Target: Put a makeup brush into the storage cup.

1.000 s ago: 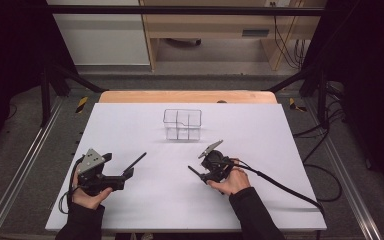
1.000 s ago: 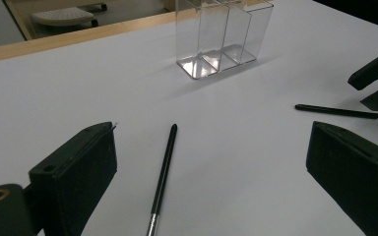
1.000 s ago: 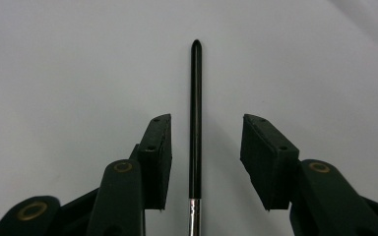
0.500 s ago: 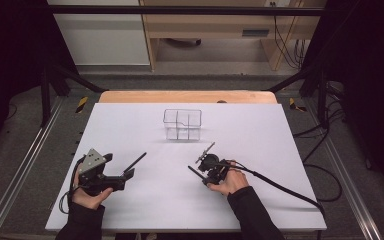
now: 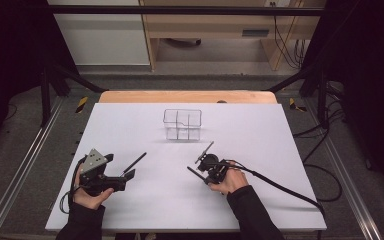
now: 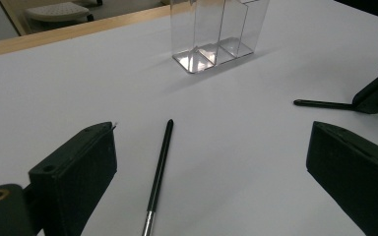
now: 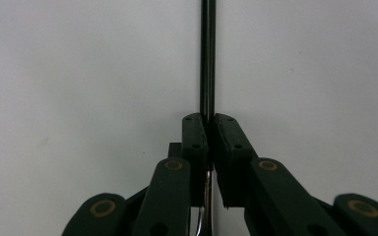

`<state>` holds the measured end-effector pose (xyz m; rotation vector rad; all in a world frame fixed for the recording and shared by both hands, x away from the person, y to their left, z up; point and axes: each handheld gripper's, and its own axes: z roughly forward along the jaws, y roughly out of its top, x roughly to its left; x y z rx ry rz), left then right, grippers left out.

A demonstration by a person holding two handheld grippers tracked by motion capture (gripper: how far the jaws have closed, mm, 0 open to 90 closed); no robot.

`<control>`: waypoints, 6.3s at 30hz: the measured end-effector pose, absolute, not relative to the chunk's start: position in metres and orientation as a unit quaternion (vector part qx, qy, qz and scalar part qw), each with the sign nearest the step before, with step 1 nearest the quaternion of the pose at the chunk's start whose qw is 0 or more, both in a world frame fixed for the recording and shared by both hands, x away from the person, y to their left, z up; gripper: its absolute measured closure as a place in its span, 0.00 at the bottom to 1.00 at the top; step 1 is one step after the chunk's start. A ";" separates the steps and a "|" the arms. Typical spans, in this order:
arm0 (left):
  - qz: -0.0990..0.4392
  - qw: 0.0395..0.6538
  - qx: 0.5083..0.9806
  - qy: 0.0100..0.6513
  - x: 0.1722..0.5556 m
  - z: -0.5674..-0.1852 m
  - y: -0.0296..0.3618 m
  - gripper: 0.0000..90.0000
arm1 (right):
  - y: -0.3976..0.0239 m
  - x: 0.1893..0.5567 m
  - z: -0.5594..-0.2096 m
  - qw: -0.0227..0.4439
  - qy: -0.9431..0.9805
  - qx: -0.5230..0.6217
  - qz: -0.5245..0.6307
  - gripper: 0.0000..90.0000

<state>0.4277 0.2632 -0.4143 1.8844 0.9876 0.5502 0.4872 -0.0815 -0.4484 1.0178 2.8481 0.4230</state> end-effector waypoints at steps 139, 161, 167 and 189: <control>0.263 0.308 0.911 0.086 0.428 -0.398 0.112 0.19 | -0.078 0.475 -0.376 -0.066 0.943 0.243 0.219 0.94; 0.297 0.247 0.922 -0.005 0.420 -0.405 0.090 0.45 | -0.076 0.475 -0.379 -0.080 0.944 0.236 0.218 0.94; 0.307 0.233 0.922 -0.025 0.418 -0.407 0.088 0.55 | -0.076 0.475 -0.378 -0.080 0.944 0.234 0.218 0.94; 0.338 0.190 0.917 -0.098 0.411 -0.415 0.082 0.85 | -0.076 0.474 -0.379 -0.086 0.946 0.229 0.213 0.94</control>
